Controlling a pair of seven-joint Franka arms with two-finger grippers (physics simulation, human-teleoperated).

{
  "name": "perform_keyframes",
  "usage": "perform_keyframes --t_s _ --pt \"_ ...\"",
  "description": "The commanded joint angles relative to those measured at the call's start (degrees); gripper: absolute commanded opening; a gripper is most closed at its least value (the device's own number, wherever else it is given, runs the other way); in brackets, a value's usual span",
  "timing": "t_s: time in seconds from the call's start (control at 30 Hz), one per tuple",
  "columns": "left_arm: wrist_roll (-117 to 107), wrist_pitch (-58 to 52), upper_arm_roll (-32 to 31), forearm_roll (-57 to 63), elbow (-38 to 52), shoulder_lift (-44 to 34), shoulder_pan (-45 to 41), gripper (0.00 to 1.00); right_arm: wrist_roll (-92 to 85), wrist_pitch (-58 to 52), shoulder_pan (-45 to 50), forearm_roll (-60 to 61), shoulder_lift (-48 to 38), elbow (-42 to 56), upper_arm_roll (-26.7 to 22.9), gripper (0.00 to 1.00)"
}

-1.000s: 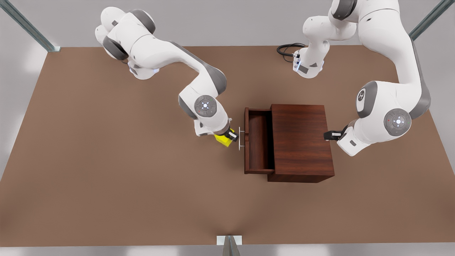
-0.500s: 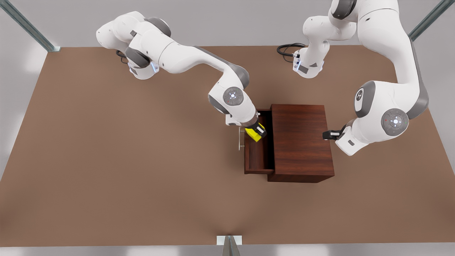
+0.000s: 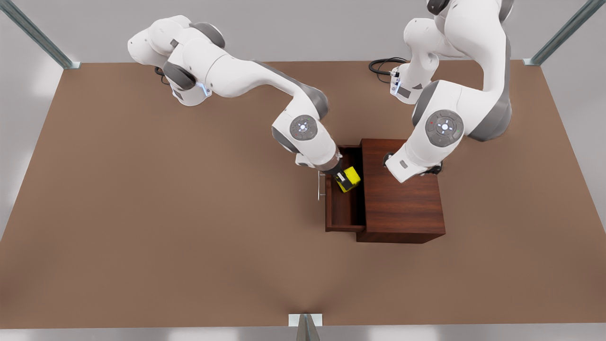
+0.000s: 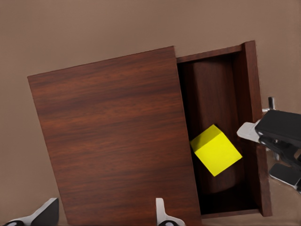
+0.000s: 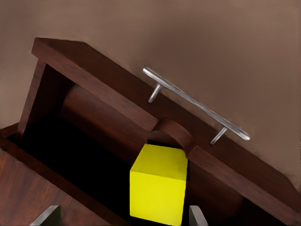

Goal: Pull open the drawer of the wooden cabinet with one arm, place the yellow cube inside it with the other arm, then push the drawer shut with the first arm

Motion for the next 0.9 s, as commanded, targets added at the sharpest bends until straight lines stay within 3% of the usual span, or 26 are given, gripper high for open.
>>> perform_keyframes --t_s 0.0,0.1,0.17,0.23,0.3,0.33,0.43,0.5,0.57,0.63,0.67,0.87 --pt "-19.2 1.6 0.0 -2.0 0.2 0.4 -3.2 1.0 -7.7 -15.9 -7.0 -0.4 -4.3 0.0 0.4 1.0" --pt "-31.0 4.3 0.0 -3.3 0.5 1.4 -9.8 1.0 -33.0 -36.0 -21.9 -0.1 -11.4 0.0 0.4 1.0" --pt "-36.0 6.6 0.0 -3.1 0.6 3.2 -12.7 1.0 -51.9 -43.2 -32.4 -0.6 -14.4 -0.8 0.7 1.0" --pt "-39.2 8.1 0.0 -2.7 0.8 4.8 -14.4 1.0 -70.9 -34.4 -43.3 -2.7 -23.3 -20.6 0.8 1.0" --pt "-44.9 9.9 0.0 1.1 4.2 8.3 -18.9 1.0 -72.3 -22.3 -49.5 -5.2 -26.5 -31.9 0.8 1.0" --pt "-48.2 9.9 0.0 3.5 9.4 13.0 -21.3 1.0 -74.4 -25.6 -49.2 -5.5 -26.1 -32.4 0.8 1.0" --pt "-48.3 15.6 0.2 7.7 11.1 16.8 -22.5 1.0 -81.3 -25.0 -50.4 -4.8 -25.1 -33.6 0.8 1.0" --pt "-47.8 16.4 0.7 8.4 19.5 22.9 -22.8 1.0 -82.1 -24.8 -50.4 -4.8 -24.4 -33.6 0.8 1.0" --pt "-47.6 18.6 0.4 11.6 19.1 24.5 -24.3 1.0 -97.9 -25.3 -54.2 -2.6 -26.1 -33.8 1.0 1.0" --pt "-47.9 19.7 0.5 11.8 19.3 26.0 -25.5 1.0 -98.9 -21.6 -55.4 -2.8 -29.5 -38.3 0.9 1.0" --pt "-48.4 20.1 0.4 11.8 19.3 26.2 -26.2 1.0 -99.2 -15.1 -56.1 -2.6 -33.5 -45.8 0.8 1.0" --pt "-49.2 21.2 0.7 13.3 19.0 29.1 -27.3 1.0 -100.7 -15.3 -56.5 -2.2 -33.6 -46.1 0.8 1.0"
